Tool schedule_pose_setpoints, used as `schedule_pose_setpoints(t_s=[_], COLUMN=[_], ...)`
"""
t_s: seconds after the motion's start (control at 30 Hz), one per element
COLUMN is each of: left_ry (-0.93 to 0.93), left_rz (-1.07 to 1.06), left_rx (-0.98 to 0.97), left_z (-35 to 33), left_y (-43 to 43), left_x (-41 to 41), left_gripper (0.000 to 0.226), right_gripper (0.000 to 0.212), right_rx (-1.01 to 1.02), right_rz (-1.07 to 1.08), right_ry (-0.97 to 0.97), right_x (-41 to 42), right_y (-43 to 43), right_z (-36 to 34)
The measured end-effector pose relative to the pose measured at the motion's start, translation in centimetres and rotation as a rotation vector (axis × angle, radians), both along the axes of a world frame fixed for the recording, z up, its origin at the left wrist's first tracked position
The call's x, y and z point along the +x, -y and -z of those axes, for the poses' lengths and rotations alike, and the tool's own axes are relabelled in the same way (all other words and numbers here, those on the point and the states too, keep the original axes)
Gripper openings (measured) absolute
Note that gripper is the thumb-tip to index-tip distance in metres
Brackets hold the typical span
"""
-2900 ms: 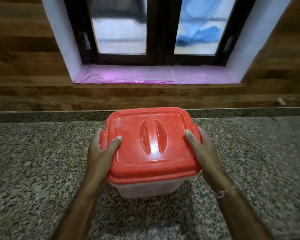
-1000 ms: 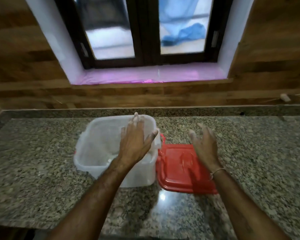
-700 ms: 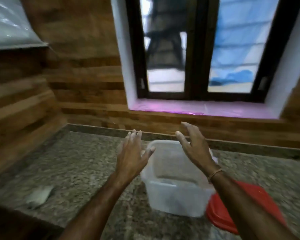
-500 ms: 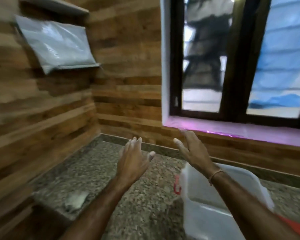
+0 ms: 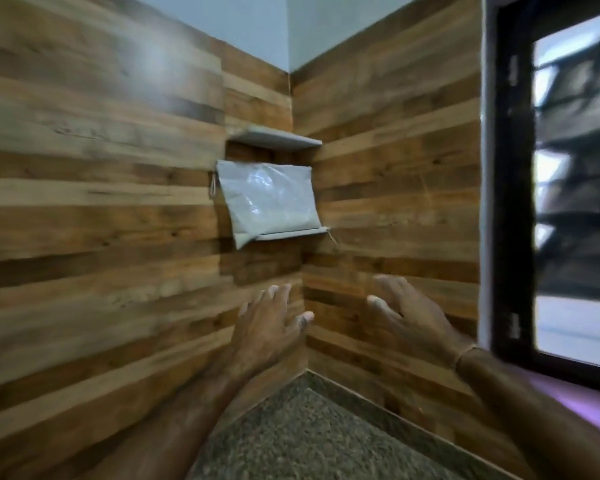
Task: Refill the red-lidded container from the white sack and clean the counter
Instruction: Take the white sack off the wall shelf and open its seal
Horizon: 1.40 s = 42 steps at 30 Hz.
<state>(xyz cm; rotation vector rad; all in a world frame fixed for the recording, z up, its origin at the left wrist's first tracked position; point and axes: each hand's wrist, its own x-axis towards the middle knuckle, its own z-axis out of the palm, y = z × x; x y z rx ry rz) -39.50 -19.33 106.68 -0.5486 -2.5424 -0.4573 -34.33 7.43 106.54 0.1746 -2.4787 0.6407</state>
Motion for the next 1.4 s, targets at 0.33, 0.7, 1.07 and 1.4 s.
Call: schedule_pose_setpoints(t_s=[0.33, 0.7, 1.07, 1.4], left_ry=[-0.234, -0.489, -0.647, -0.711], left_rz=[-0.057, -0.112, -0.004, 0.175], left_rx=[-0.064, -0.104, 0.012, 0.097], left_z=[-11.4, -24.7, -27.6, -26.7], left_y=[3.9, 7.7, 7.0, 7.1], left_x=[-14.5, -34.9, -43.3, -36.9], left_gripper=[0.073, 0.073, 0.022, 0.021], right_gripper=[0.057, 0.053, 0.052, 0.013], right_rx=[0.084, 0.084, 0.324, 0.459], right_rz=[0.015, 0.061, 0.163, 0.371], right_ry=[-0.136, -0.141, -0.174, -0.305], right_x=[-16.5, -36.2, -48.9, -39.5], right_y=[5.0, 8.6, 11.2, 7.2], right_z=[-10.1, -22.5, -30.2, -30.0])
